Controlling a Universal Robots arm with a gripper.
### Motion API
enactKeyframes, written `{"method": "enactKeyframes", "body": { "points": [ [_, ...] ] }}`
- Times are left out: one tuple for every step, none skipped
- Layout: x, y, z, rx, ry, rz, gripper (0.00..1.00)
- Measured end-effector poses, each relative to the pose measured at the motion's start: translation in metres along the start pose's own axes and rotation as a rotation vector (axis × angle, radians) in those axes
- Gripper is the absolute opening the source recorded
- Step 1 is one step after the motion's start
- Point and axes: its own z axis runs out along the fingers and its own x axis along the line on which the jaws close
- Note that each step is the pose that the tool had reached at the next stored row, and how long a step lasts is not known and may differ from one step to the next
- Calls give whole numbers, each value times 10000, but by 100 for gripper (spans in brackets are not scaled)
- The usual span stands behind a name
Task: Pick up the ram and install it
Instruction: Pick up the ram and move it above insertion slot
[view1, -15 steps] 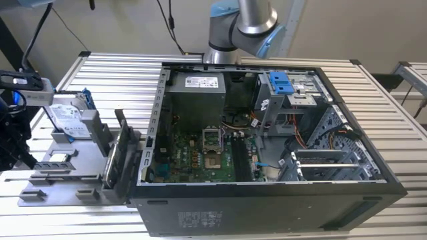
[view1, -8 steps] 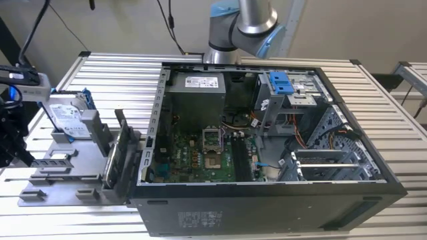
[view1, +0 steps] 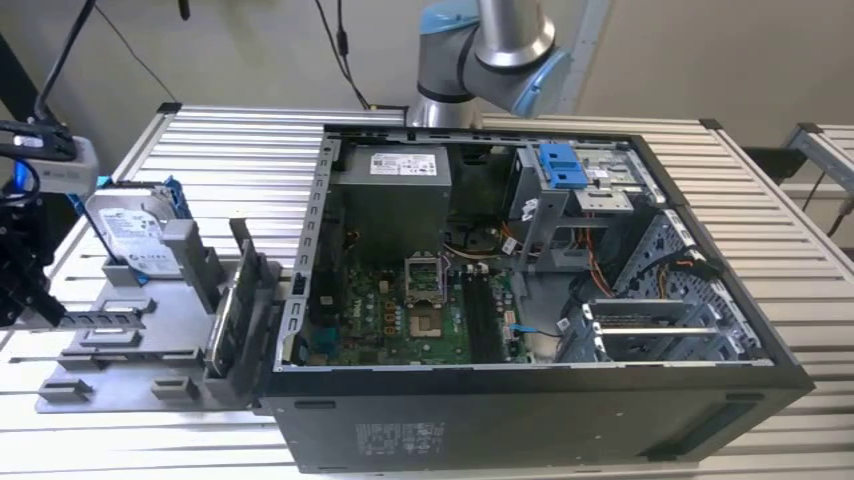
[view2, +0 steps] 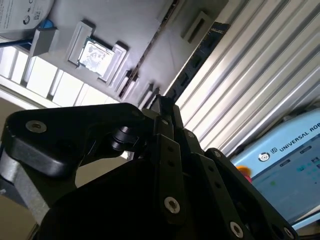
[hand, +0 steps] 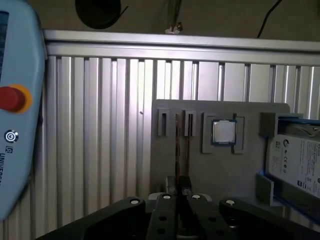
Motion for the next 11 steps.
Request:
{"method": "enactKeyframes", "body": {
  "points": [
    [-11, 0, -5, 0, 0, -1, 14],
    [-23, 0, -11, 0, -1, -1, 14],
    [-35, -1, -18, 0, -1, -2, 14],
    [-50, 0, -23, 0, 0, 0, 14],
    [-69, 0, -28, 0, 0, 0, 14],
    [-85, -1, -33, 2, -2, 0, 14],
    [-98, -1, -39, 0, 0, -1, 14],
    [-112, -1, -44, 1, -1, 0, 14],
    [-126, -1, -50, 1, -1, -1, 14],
    [-136, -1, -58, 1, 0, 0, 14],
    [-140, -1, -69, -2, 1, 0, 14]
  ]
}}
